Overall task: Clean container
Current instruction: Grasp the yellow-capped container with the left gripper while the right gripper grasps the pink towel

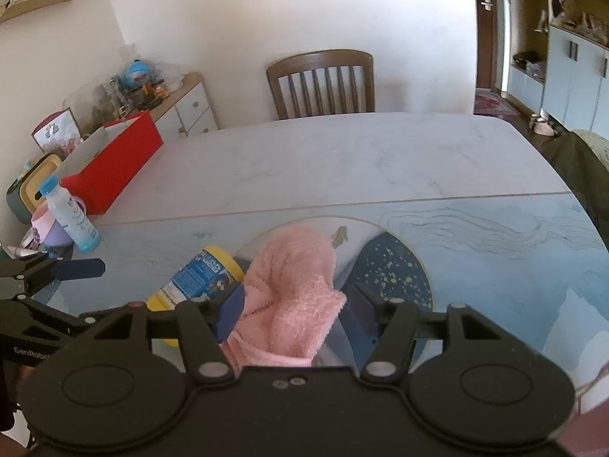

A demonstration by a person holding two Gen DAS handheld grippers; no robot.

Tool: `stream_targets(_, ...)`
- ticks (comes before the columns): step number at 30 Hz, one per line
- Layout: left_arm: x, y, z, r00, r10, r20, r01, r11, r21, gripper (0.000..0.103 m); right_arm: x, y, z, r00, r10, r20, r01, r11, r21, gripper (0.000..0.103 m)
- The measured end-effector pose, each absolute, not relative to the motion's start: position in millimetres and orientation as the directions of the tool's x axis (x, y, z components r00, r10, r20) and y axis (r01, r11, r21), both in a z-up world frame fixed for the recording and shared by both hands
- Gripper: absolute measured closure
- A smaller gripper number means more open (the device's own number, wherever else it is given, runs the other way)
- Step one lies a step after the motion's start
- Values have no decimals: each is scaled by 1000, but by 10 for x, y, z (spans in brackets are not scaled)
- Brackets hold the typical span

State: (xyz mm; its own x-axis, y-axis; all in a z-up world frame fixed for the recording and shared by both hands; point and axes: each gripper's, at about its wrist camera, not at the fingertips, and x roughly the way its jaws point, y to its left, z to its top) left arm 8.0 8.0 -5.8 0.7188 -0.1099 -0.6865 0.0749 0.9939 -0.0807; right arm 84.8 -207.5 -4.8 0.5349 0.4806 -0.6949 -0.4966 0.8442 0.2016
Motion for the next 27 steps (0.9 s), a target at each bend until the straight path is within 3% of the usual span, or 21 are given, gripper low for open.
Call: stream_targets(27,303,158,-558,645,-134,-752,101,991,-90,1,1788,-1325,-745,337,421,-843,-565,806,176,44)
